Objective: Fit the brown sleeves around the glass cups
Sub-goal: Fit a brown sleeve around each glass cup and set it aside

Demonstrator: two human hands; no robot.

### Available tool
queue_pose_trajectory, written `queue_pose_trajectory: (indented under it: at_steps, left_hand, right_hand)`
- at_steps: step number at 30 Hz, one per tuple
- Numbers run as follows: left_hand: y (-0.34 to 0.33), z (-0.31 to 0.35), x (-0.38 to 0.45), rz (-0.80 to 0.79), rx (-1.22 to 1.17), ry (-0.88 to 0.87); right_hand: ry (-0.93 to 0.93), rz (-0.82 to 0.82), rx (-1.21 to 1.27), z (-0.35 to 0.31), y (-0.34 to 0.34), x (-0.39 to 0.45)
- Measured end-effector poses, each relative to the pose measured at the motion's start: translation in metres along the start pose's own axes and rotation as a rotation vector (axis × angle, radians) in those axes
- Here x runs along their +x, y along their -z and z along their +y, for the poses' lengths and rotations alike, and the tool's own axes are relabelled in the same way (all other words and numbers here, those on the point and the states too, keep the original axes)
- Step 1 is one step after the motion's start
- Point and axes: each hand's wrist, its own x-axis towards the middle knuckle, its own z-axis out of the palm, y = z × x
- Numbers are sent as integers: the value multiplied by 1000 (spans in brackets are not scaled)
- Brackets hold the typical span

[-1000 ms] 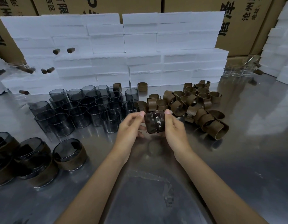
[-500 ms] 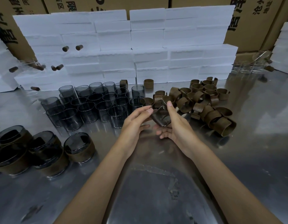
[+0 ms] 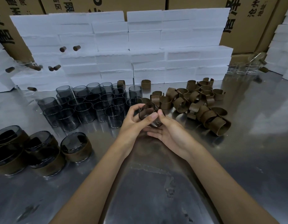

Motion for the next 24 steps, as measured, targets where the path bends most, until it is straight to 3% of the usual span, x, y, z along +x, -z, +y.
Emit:
queue_pose_trajectory:
  at_steps: [7, 16, 20, 24]
  left_hand:
    - [3, 0, 1, -23, -11, 16]
    - [5, 6, 1, 80, -132, 75]
    - [8, 3, 5, 93, -133, 102]
    - [7, 4, 3, -9, -58, 102]
  right_hand:
    - [6, -46, 30, -1, 2, 0]
    - [205, 8, -364, 6, -2, -1]
    - [219, 68, -280, 7, -4, -1]
    - [144, 138, -41, 3, -2, 1]
